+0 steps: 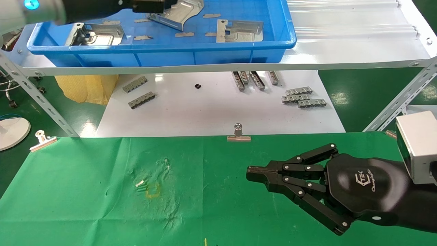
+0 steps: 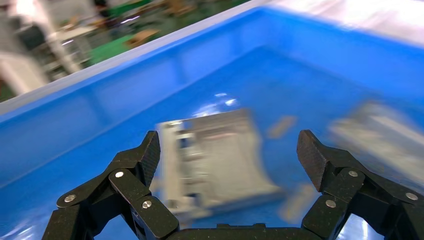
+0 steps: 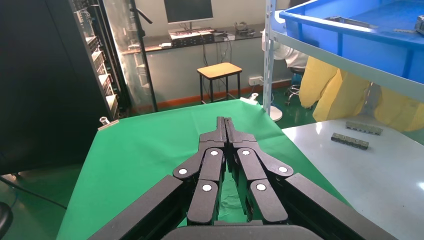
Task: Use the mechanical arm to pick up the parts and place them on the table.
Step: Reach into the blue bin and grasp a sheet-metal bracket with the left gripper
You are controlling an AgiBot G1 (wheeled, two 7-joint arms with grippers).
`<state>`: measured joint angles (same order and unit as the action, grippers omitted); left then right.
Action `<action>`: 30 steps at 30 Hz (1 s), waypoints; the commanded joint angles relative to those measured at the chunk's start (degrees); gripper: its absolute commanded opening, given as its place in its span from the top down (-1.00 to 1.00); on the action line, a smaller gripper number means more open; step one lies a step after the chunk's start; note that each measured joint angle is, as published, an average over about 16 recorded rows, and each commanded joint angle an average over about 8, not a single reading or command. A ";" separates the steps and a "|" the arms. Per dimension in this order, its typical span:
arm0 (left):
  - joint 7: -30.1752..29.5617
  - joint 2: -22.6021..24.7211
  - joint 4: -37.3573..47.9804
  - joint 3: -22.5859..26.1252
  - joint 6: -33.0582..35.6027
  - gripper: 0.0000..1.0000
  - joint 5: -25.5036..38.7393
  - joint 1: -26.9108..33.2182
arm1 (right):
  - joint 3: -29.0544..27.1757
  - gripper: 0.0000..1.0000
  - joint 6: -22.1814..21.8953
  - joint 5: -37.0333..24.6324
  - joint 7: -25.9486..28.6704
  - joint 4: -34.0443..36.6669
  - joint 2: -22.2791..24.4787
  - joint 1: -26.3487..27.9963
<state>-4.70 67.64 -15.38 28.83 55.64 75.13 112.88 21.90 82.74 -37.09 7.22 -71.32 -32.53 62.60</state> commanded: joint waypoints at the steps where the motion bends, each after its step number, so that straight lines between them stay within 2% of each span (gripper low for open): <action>1: 0.80 2.96 4.71 0.70 -5.00 -0.54 1.80 2.11 | 0.00 0.89 0.00 0.00 0.00 0.00 0.00 0.00; 6: 1.56 6.53 10.58 1.68 -10.87 0.71 3.55 3.84 | 0.00 -0.33 0.00 0.00 0.00 0.00 0.00 0.00; 7: 1.59 6.98 11.34 1.81 -11.67 0.91 3.76 4.02 | 0.00 -0.58 0.00 0.00 0.00 0.00 0.00 0.00; 8: 1.59 7.36 11.99 1.91 -12.37 1.00 3.92 4.16 | 0.00 -0.83 0.00 0.00 0.00 0.00 0.00 0.00; 9: 1.58 7.67 12.54 1.99 -12.96 1.00 4.05 4.28 | 0.00 -0.97 0.00 0.00 0.00 0.00 0.00 0.00; 30: 0.65 8.96 14.27 1.99 -14.84 1.00 3.91 4.29 | 0.00 -1.00 0.00 0.00 0.00 0.00 0.00 0.00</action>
<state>-4.08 76.60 -1.09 30.90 40.79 79.16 117.23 21.90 82.74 -37.09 7.21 -71.32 -32.53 62.60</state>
